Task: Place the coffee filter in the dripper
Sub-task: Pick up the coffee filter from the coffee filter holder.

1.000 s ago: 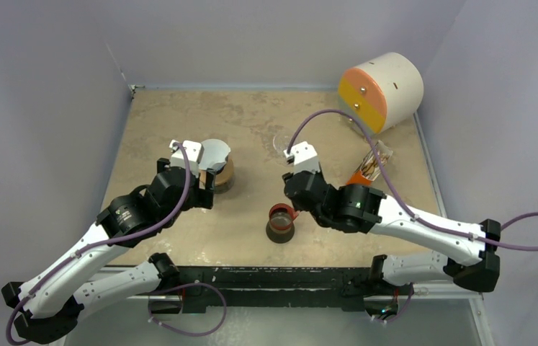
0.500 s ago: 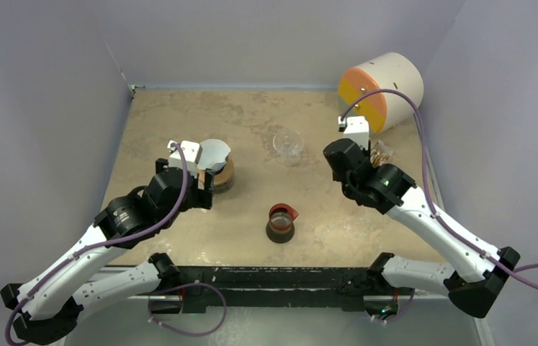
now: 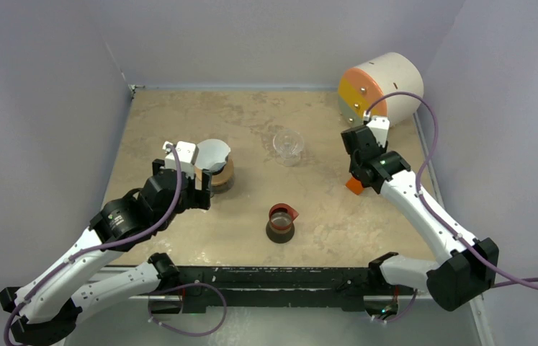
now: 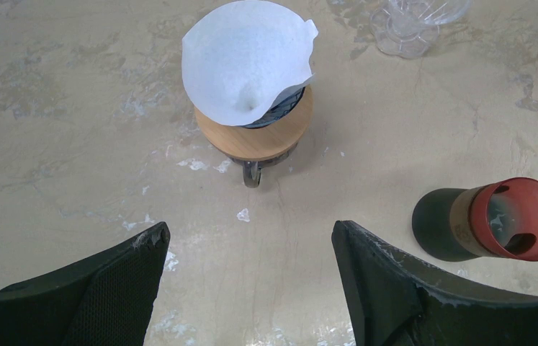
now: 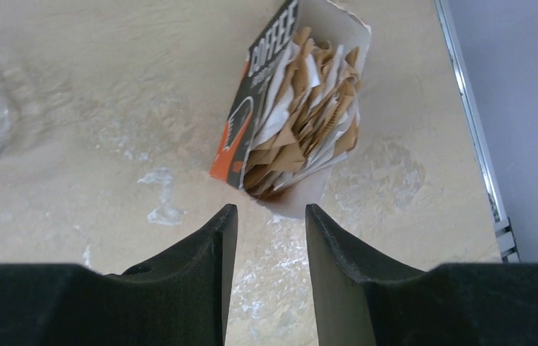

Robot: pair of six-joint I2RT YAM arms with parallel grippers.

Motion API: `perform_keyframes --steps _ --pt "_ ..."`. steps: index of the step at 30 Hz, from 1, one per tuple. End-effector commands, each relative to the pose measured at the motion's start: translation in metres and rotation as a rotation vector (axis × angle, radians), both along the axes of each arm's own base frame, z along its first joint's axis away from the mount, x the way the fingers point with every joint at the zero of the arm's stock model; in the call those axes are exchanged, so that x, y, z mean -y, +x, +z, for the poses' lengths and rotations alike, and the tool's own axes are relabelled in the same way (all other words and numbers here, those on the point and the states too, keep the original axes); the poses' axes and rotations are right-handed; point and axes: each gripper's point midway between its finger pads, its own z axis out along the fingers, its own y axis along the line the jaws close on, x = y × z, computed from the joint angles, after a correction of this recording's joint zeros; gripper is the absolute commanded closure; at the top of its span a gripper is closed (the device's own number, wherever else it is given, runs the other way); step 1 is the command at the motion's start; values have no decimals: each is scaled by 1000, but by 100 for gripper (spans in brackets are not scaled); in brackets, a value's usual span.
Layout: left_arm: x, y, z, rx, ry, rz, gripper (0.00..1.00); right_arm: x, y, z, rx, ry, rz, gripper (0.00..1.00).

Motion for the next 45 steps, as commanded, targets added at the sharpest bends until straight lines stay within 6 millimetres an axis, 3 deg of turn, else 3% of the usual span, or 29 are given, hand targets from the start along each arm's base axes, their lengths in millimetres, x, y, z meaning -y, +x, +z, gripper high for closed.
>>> perform_keyframes --steps 1,6,21,32,45 --pt "1 2 7 21 -22 -1 17 12 12 -2 61 83 -97 57" --pt "1 2 7 23 -23 -2 17 22 17 -7 86 128 -163 58" --pt "1 2 7 20 -18 -2 17 27 33 -11 130 230 -237 66" --pt "1 2 7 20 -18 -3 17 30 34 -29 91 231 -267 69" --pt "2 2 6 19 -16 -2 17 35 33 -33 94 229 -293 75"
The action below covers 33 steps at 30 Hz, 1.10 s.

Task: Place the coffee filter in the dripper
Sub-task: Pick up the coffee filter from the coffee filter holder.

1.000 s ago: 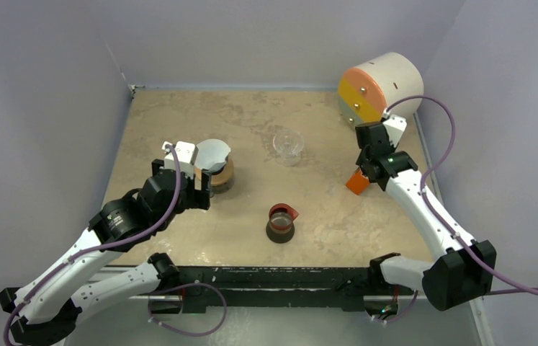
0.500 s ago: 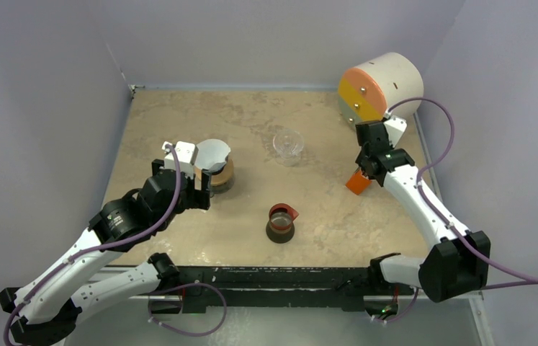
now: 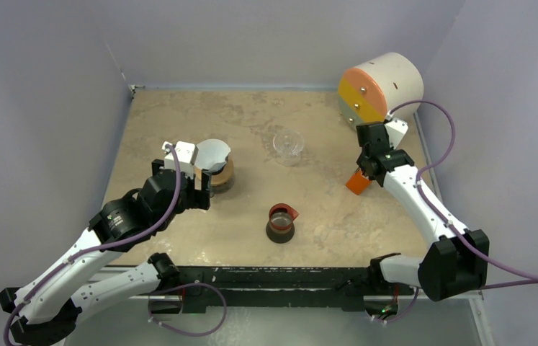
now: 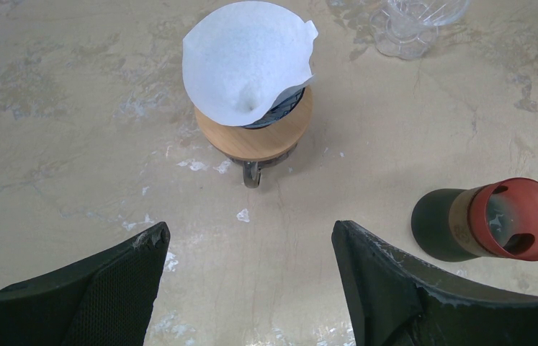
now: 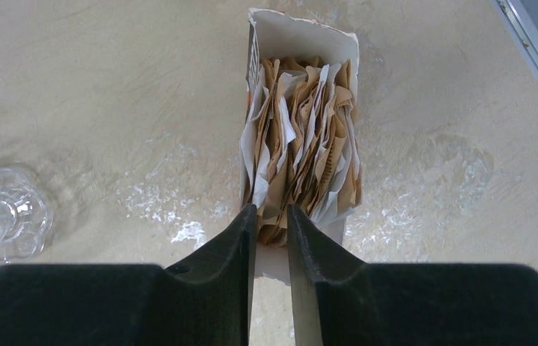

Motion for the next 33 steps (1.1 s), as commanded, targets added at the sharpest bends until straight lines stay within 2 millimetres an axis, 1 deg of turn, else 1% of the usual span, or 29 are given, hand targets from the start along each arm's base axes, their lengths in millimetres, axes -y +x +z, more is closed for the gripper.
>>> perform_keyframes --steps 1,7,11,13,14,22,33 --pt "2 2 6 19 -16 -2 17 5 1 1 22 3 -37 76" --pt "2 3 6 17 -14 -1 17 6 1 0 20 -1 -41 82" --pt "2 3 5 16 -14 -2 17 6 1 0 21 1 -38 92" --pt "3 3 5 16 -13 -2 17 6 1 2 24 0 -35 99" --pt "3 3 5 16 -13 -2 17 6 1 2 27 1 -35 100" --pt "3 3 5 15 -11 -2 17 2 2 9 52 16 -10 100" --pt "2 3 5 16 -12 -2 17 -1 5 41 136 27 32 100"
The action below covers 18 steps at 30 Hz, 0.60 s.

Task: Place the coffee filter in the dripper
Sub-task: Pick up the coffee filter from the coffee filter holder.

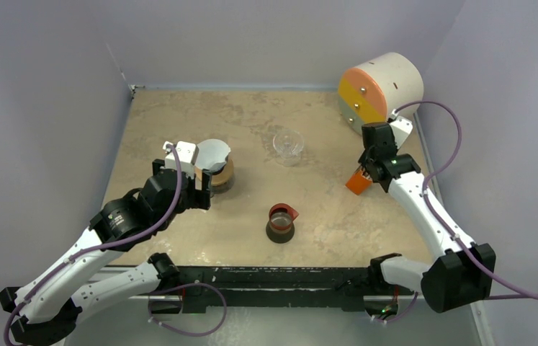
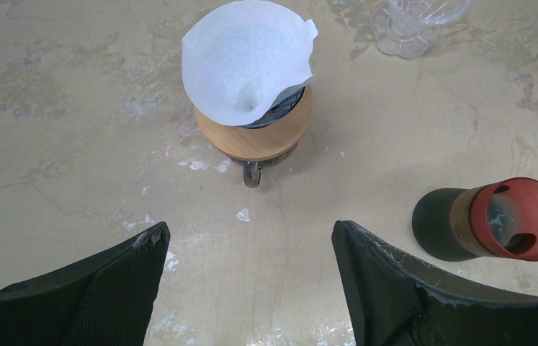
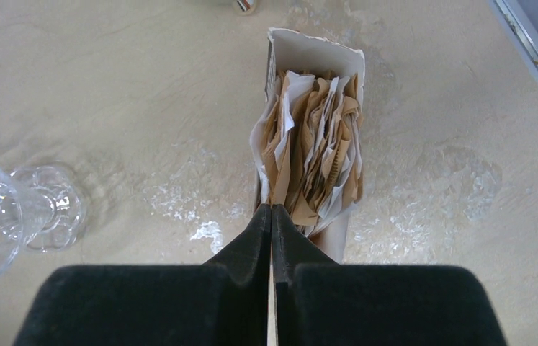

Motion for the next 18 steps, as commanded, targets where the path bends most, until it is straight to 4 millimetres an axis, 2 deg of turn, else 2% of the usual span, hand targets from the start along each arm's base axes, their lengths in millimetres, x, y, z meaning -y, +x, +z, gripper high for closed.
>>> perform_keyframes --steps 1,13,18 --pt "2 3 6 20 -16 -3 17 1 6 26 75 1 7 100" --pt "2 2 7 22 -22 -4 17 2 4 46 118 2 20 100" --pt "2 2 7 21 -21 -5 17 3 0 47 106 -1 23 100"
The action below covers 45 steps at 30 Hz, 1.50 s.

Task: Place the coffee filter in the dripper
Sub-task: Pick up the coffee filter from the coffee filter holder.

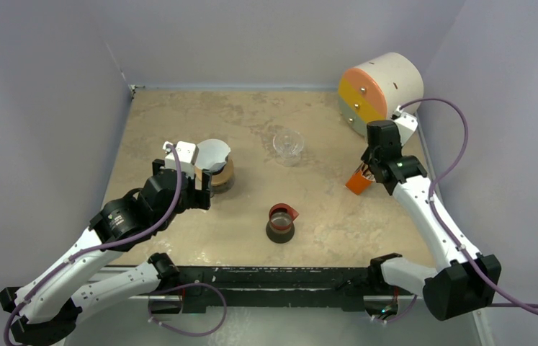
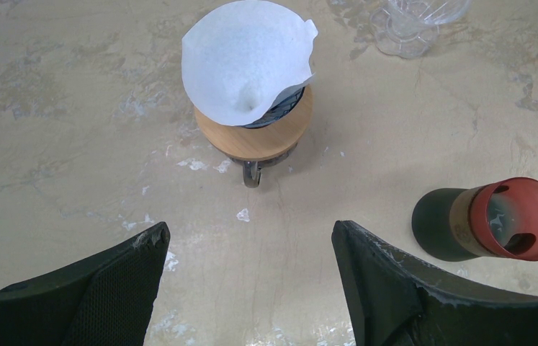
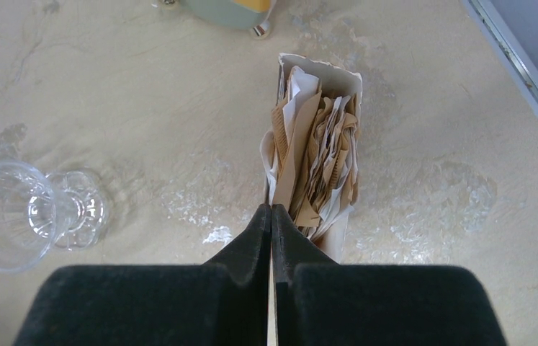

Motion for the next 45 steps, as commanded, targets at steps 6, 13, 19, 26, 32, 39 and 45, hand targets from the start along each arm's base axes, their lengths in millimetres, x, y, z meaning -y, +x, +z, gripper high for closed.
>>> perform_keyframes --steps 6,13,19,26,32,39,45 --pt "2 2 7 21 -23 -6 17 4 -3 29 59 -5 10 100" --pt "2 2 7 21 -23 -6 17 3 -3 50 105 -5 28 100" --pt "2 2 7 20 -23 -4 17 0 -4 56 118 6 45 100" --pt "3 2 6 17 -19 -6 17 0 -7 79 166 1 68 100" --pt "3 3 6 17 -18 -6 17 -9 -6 100 197 16 131 100" --pt "5 3 6 15 -19 -13 17 -27 -9 116 222 50 245 100" --pt "5 2 5 15 -24 -15 15 -55 -17 135 248 106 418 100"
